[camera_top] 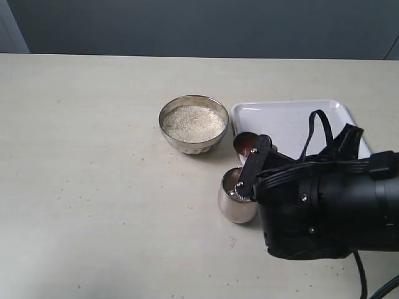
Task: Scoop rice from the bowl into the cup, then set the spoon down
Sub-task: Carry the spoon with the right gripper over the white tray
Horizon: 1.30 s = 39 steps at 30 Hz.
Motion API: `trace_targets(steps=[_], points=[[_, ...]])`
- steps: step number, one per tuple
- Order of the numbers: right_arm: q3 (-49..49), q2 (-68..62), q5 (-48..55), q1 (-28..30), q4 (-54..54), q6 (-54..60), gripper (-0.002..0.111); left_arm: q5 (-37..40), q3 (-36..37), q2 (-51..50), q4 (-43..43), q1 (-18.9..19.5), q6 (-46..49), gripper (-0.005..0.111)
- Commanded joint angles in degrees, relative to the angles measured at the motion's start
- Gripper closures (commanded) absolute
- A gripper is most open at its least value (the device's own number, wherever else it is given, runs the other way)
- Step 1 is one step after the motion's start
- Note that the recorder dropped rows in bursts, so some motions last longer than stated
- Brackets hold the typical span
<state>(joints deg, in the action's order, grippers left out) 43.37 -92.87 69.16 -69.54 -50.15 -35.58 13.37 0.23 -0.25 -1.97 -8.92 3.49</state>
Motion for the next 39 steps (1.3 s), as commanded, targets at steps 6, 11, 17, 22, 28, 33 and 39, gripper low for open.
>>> trace_targets(steps=[6,11,17,22,28,33,39], points=[[-0.07,0.58,0.8,-0.17,-13.97,-8.12,0.109,-0.08,-0.23,0.25,-0.28,-0.32,-0.37,0.106],[-0.07,0.58,0.8,1.15,-2.96,-9.46,0.109,-0.08,-0.23,0.25,-0.28,-0.32,-0.37,0.106],[4.7,0.58,0.8,9.44,6.88,-4.48,0.109,-0.08,-0.23,0.25,-0.28,-0.32,-0.37,0.106],[13.28,0.58,-0.63,23.41,20.97,7.24,0.109,-0.08,-0.23,0.25,-0.28,-0.32,-0.37,0.106],[20.35,-0.67,-5.93,39.58,34.19,18.93,0.109,-0.08,-0.23,0.25,-0.28,-0.32,-0.37,0.106],[23.27,-4.2,-8.48,49.81,46.34,27.53,0.109,-0.08,-0.23,0.25,-0.28,-0.32,-0.37,0.106],[23.48,-10.75,-9.59,52.84,56.69,37.1,0.109,-0.08,-0.23,0.25,-0.28,-0.32,-0.37,0.106]])
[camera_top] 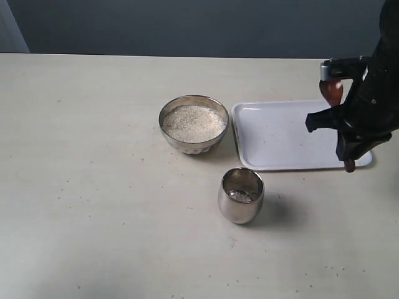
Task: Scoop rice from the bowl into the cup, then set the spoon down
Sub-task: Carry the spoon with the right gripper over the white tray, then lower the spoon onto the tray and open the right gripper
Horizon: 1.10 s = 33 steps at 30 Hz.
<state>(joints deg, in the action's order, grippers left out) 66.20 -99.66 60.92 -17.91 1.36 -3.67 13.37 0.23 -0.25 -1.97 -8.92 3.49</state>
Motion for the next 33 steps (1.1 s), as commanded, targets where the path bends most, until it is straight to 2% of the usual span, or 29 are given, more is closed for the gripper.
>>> trace_targets(steps=[1,7,12,16,33], points=[[1.29,-5.24,-1.22,1.22,5.18,5.19,0.109,-0.08,-0.23,0.25,-0.28,-0.32,-0.37,0.106],[9.07,-14.19,3.49,1.22,5.34,5.19,0.109,-0.08,-0.23,0.25,-0.28,-0.32,-0.37,0.106],[19.86,-19.06,9.04,1.22,4.64,5.19,0.109,-0.08,-0.23,0.25,-0.28,-0.32,-0.37,0.106],[27.65,-23.5,9.04,1.22,1.49,3.67,0.109,-0.08,-0.23,0.25,-0.28,-0.32,-0.37,0.106],[29.46,-30.35,9.04,1.22,0.93,1.24,0.109,-0.08,-0.23,0.25,-0.28,-0.32,-0.37,0.106]])
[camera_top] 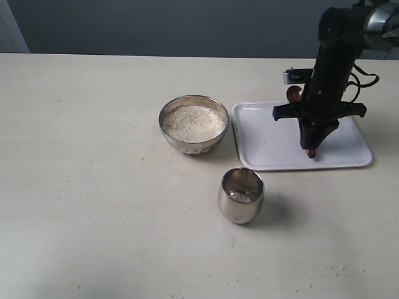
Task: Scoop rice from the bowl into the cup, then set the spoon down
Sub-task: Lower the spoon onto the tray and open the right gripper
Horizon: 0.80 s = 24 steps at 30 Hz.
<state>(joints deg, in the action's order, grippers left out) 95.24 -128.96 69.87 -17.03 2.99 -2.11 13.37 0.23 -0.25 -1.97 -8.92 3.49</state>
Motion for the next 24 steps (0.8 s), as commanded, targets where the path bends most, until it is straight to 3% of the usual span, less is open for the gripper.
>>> trace_targets(steps=[1,10,17,24], points=[[0.41,-1.28,0.09,0.33,-0.7,-0.31,0.109,-0.08,-0.23,0.25,-0.28,-0.32,-0.37,0.106],[0.41,-1.52,0.09,0.33,-0.28,-0.47,0.108,-0.08,-0.23,0.25,-0.28,-0.32,-0.37,0.106],[0.41,-1.52,0.09,0.33,-0.42,-0.47,0.073,-0.08,-0.23,0.25,-0.28,-0.32,-0.37,0.106],[0.52,-0.89,0.09,0.33,-2.07,-0.47,0.069,-0.08,-0.23,0.25,-0.28,-0.32,-0.37,0.106]])
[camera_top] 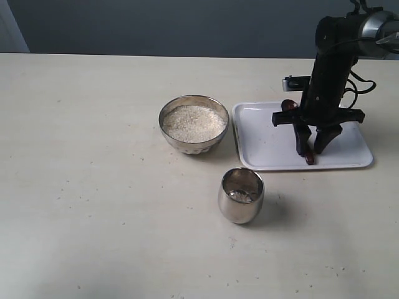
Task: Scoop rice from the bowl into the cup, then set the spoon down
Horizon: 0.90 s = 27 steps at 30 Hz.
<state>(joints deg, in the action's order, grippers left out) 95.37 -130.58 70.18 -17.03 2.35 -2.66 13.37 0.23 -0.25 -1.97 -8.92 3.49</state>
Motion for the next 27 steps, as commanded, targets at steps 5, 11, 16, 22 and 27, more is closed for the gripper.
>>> trace_targets(steps=[5,11,16,22,27], points=[[0.39,7.52,-0.21,0.33,-3.6,0.07,0.088,-0.08,-0.23,0.25,-0.28,-0.32,-0.37,0.106],[-3.26,23.97,-2.99,0.33,-6.33,0.07,0.108,-0.08,-0.23,0.25,-0.28,-0.32,-0.37,0.106],[-15.41,44.0,-10.25,0.33,-6.57,0.07,0.108,-0.08,-0.23,0.25,-0.28,-0.32,-0.37,0.106],[-35.52,70.12,-20.45,0.33,-5.65,-1.06,0.108,-0.08,-0.23,0.25,-0.28,-0.32,-0.37,0.106],[-47.39,87.16,-25.32,0.33,-6.18,-3.87,0.108,-0.08,-0.23,0.25,-0.28,-0.32,-0.37,0.106]])
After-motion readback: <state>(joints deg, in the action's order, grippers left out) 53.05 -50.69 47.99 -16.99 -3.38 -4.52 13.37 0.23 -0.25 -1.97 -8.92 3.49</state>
